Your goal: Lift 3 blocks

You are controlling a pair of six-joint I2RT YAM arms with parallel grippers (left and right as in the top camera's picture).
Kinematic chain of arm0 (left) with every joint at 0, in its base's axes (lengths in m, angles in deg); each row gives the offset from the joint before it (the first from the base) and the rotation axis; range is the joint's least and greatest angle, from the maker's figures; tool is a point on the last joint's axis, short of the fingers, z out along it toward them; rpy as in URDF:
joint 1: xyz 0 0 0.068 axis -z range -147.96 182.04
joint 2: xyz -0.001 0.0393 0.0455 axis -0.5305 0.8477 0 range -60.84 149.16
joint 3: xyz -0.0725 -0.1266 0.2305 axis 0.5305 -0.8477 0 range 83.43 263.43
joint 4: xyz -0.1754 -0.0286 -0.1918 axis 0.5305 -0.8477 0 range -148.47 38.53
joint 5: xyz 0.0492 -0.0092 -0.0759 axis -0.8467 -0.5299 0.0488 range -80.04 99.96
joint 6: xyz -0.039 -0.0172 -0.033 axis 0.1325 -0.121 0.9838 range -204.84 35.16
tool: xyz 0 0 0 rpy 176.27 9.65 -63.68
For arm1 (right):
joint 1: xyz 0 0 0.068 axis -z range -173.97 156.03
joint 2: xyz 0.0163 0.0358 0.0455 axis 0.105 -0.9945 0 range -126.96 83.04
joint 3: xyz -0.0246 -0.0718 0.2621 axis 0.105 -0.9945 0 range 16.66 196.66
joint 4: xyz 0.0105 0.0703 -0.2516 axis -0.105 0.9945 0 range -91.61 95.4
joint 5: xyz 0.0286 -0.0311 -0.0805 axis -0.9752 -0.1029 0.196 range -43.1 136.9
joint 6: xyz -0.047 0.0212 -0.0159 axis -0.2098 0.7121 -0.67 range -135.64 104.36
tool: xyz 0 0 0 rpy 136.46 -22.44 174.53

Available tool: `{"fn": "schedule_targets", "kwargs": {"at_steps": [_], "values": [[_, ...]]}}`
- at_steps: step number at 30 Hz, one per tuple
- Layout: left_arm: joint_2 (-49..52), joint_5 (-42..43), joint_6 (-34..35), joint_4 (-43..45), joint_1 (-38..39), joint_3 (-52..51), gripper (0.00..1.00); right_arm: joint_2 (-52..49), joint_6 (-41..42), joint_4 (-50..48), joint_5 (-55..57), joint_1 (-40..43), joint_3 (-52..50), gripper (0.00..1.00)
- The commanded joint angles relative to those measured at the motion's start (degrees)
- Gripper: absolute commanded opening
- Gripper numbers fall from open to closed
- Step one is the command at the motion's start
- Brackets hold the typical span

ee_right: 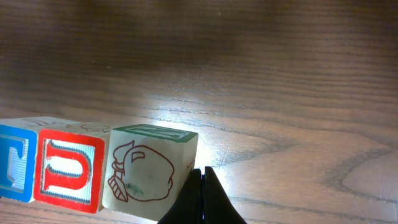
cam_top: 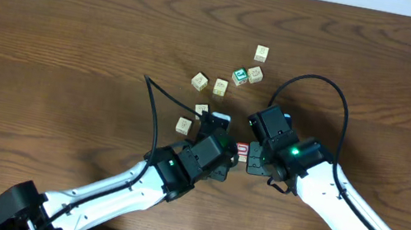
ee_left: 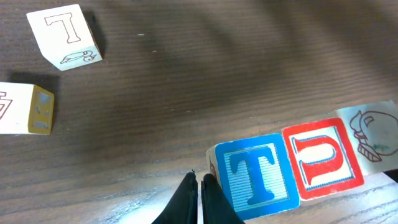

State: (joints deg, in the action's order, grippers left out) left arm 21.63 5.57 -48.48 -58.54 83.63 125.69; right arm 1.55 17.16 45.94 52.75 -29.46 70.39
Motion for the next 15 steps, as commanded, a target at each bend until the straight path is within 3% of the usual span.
{"fn": "schedule_targets", "kwargs": {"at_steps": [1, 15], "values": [[1.2, 10.0, 0.9, 3.8, 3.1, 3.7, 0.07, -0.4, 0.4, -2.6, -14.7, -3.5, 0.8, 0.01], [3.4, 11.2, 1.0, 6.0, 3.1, 3.7, 0.07, -4.0, 0.4, -3.2, -14.7, -3.5, 0.8, 0.01]]}}
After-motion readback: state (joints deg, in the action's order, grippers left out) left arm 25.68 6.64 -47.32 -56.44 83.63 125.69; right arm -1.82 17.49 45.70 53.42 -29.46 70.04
